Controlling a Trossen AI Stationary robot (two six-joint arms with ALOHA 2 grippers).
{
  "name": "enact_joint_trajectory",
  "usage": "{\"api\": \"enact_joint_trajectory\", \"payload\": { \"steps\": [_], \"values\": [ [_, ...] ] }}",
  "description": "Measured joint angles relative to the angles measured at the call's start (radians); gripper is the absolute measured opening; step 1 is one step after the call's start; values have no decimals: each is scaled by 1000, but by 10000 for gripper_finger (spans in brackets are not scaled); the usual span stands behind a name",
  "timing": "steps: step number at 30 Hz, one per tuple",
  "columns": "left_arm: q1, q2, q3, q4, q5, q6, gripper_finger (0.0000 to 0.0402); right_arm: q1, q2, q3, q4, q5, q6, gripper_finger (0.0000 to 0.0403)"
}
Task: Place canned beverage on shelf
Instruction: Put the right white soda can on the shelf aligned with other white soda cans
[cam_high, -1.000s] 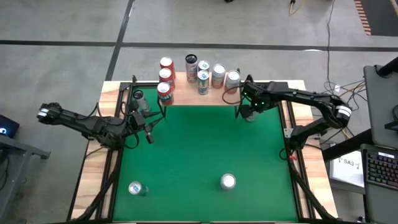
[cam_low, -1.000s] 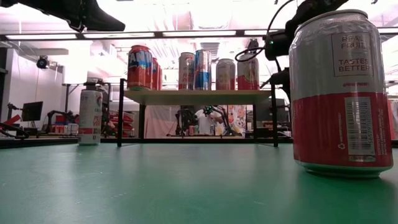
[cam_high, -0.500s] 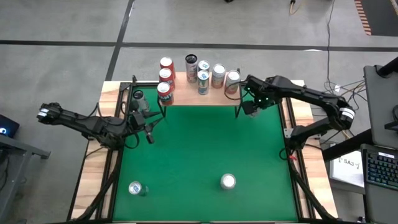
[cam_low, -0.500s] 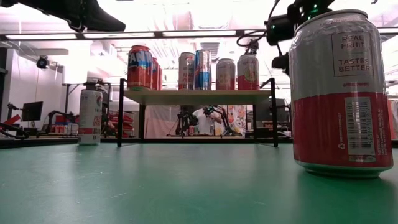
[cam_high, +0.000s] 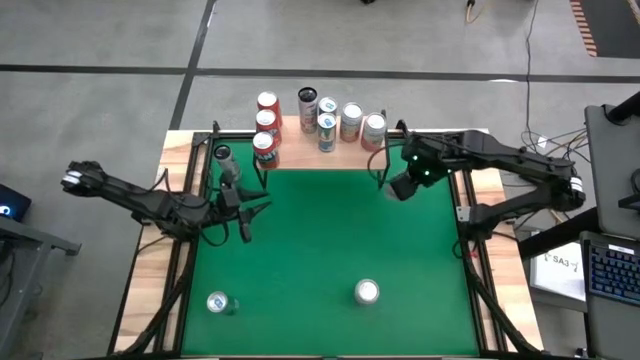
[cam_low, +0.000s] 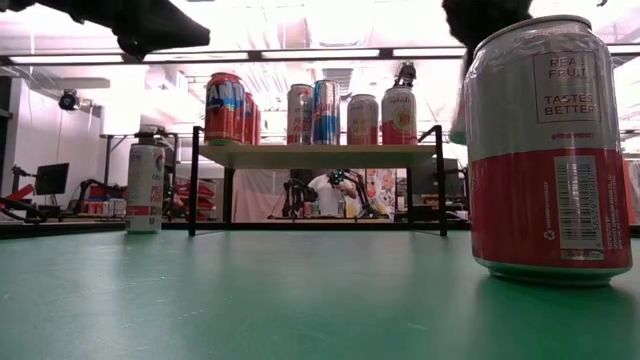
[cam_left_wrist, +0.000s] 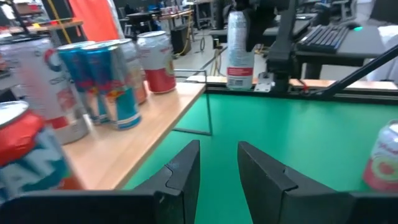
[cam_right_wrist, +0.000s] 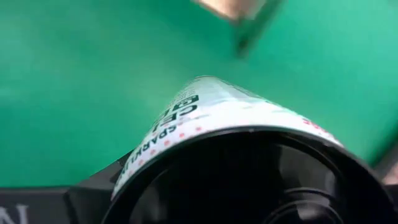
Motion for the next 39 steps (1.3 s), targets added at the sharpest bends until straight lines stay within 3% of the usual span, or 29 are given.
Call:
{"api": "enact_joint_trajectory", "payload": {
  "steps": [10,19,23,30,33,39],
  "values": [
    [-62,229,0,257,-3,15,91,178,192,141,307,1,-120,237],
    [-74,354,0,394,-5,34,104,212,468,349,332,1,-283,237],
    [-74,373,2,399,-10,36,146,221,571,441,331,1,-332,237],
    [-73,443,15,398,-190,31,273,238,709,619,319,0,-399,237],
    [-73,477,17,395,-201,39,316,244,743,681,317,1,-424,237],
    [-72,524,17,394,-225,6,346,244,786,758,308,1,-446,237]
  ]
}}
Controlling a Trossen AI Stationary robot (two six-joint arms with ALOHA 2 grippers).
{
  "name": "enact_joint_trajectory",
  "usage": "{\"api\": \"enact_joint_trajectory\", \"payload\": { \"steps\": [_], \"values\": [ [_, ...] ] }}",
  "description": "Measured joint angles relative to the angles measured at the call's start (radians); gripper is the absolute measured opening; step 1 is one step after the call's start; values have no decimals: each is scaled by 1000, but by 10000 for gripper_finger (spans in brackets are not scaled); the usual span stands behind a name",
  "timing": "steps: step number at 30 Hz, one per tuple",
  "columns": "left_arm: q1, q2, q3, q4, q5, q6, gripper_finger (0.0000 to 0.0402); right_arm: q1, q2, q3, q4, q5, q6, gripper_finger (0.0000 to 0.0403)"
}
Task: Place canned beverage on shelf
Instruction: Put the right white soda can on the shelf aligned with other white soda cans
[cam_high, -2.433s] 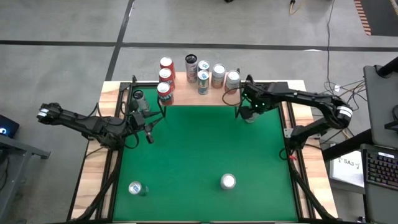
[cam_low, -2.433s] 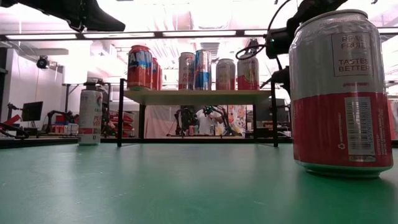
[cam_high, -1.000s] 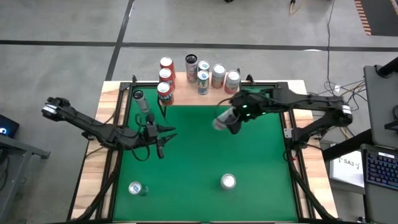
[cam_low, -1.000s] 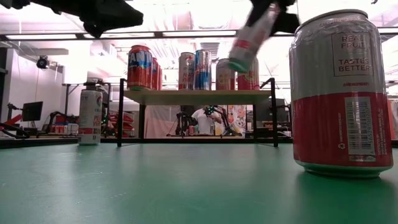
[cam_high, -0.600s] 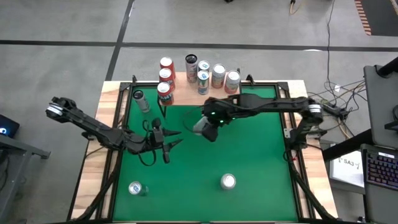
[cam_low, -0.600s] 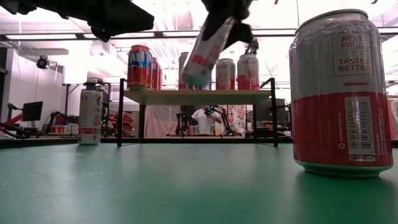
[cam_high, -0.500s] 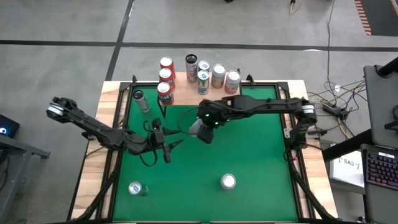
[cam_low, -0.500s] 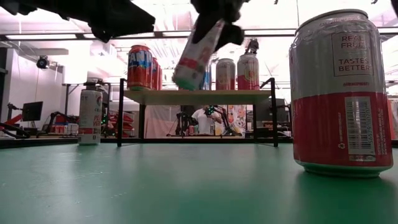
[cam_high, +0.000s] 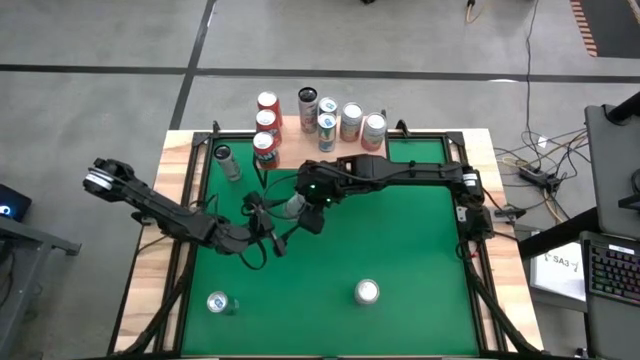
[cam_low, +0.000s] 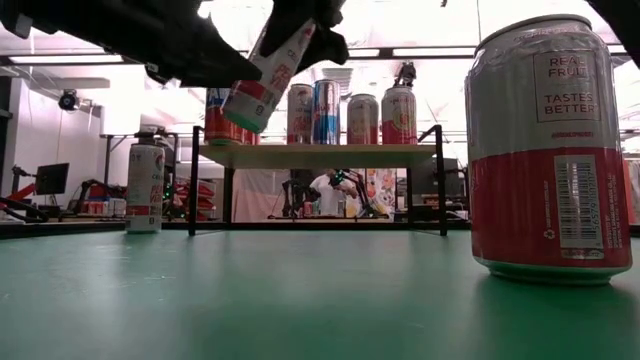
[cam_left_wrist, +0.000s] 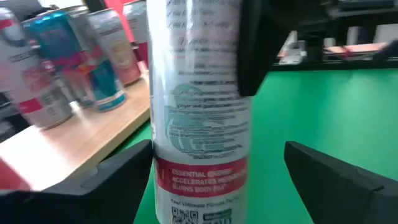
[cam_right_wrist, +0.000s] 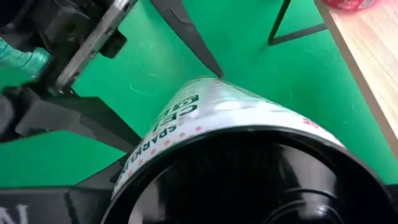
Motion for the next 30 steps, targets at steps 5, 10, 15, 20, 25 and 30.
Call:
{"api": "enact_joint_trajectory", "payload": {
  "steps": [5,10,15,20,25,30],
  "values": [
    [0,22,0,-1,-69,-40,343,0,9,28,24,-2,-5,237],
    [0,36,0,-1,-81,-54,329,0,10,29,30,-3,-7,237],
    [-14,22,0,-3,-119,-56,257,3,10,29,43,0,-36,237],
    [-21,-11,0,-5,-113,-59,221,5,4,29,113,4,-74,306],
    [-41,-132,0,-24,-35,9,221,9,-44,31,147,0,-104,362],
    [-62,-276,0,-44,53,94,221,25,-112,31,210,-7,-189,363]
  ]
}}
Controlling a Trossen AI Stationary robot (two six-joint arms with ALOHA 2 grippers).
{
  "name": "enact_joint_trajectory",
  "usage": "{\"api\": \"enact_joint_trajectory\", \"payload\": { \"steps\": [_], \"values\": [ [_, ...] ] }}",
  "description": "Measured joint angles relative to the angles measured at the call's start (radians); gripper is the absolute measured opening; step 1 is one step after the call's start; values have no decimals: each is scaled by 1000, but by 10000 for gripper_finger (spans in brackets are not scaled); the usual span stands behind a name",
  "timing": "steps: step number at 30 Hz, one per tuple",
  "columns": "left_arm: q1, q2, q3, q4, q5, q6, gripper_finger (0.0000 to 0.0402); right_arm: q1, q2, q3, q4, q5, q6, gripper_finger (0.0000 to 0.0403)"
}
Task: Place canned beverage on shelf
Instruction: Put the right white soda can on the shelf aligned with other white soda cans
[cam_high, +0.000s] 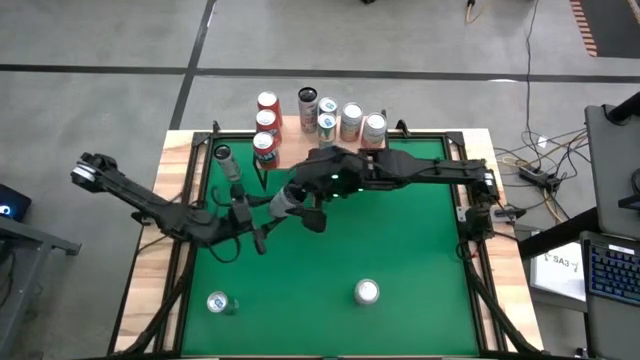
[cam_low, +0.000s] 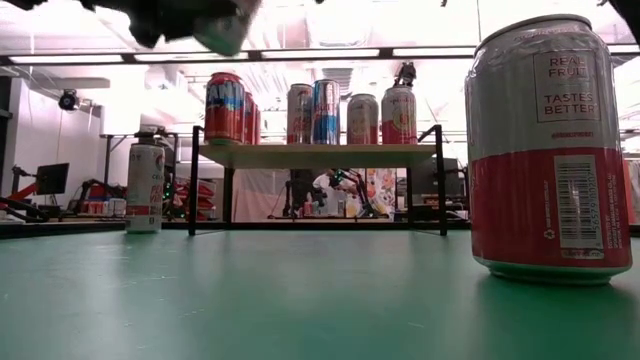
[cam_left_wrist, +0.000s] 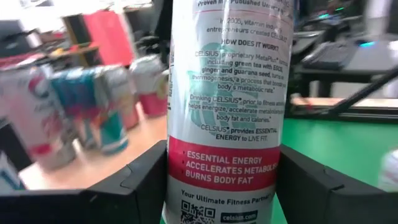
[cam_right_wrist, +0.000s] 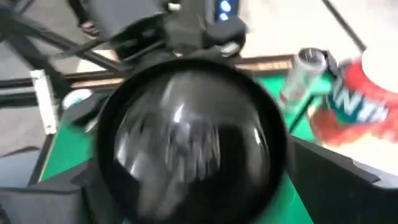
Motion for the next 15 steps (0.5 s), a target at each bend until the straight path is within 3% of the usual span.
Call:
{"api": "enact_joint_trajectory", "payload": {
  "steps": [5,11,15],
  "values": [
    [-17,-100,-2,-21,118,54,221,46,-69,-1,33,1,-113,364],
    [-29,-133,-4,-25,283,100,221,98,-92,-27,49,14,-169,364],
    [-29,-119,-4,-2,306,99,221,117,-89,-83,96,13,-187,364]
  ]
}}
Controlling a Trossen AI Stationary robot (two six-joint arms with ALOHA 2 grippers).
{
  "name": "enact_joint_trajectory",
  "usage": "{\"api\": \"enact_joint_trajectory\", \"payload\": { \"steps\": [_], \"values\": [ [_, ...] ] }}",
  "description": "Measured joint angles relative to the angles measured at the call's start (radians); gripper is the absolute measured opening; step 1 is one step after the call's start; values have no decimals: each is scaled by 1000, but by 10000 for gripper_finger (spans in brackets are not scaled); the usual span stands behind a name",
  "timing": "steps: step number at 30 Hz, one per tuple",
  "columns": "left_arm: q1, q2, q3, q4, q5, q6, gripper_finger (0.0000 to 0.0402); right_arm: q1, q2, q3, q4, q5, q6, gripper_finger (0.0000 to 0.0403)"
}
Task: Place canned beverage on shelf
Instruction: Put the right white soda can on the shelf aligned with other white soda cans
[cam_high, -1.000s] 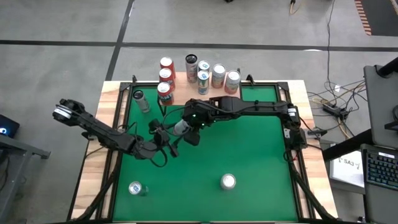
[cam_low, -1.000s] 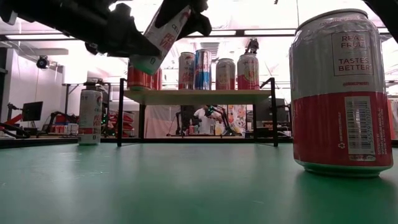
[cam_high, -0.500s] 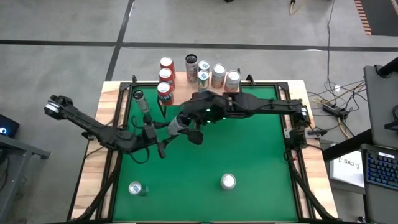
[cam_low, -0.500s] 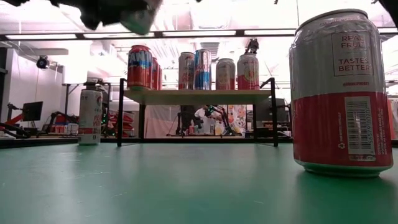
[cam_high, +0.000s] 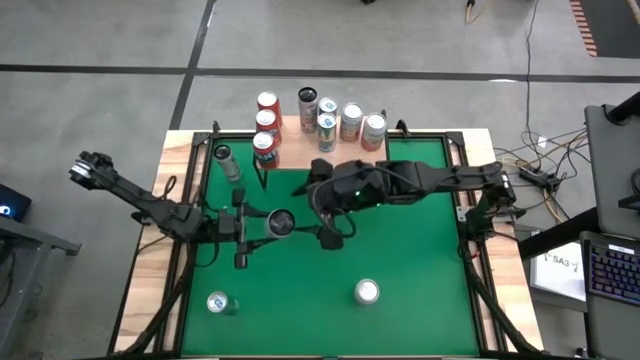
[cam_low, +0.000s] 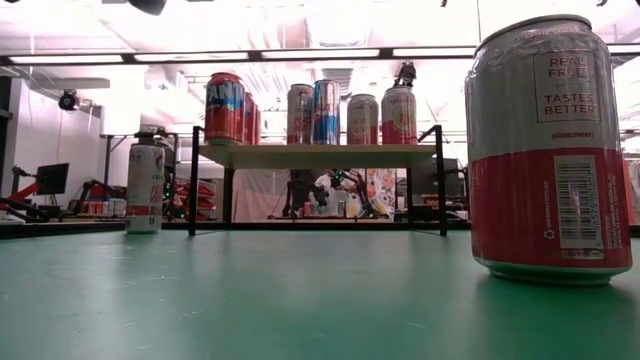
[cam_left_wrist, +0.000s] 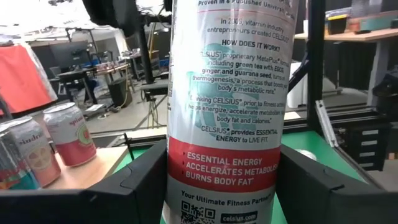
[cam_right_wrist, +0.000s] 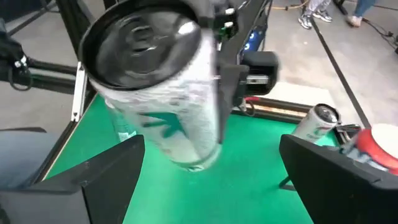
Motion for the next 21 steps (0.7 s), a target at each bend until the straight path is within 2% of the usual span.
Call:
{"api": "enact_joint_trajectory", "payload": {
  "steps": [9,14,17,21],
  "values": [
    [2,32,0,30,-27,-1,221,11,2,-127,249,-64,-63,365],
    [3,35,0,35,-55,-2,221,11,2,-149,333,-83,-69,362],
    [3,36,0,32,-55,-3,221,11,2,-149,352,-84,-66,341],
    [2,36,0,32,-60,5,221,10,2,-149,361,-83,-45,286]
  ]
}}
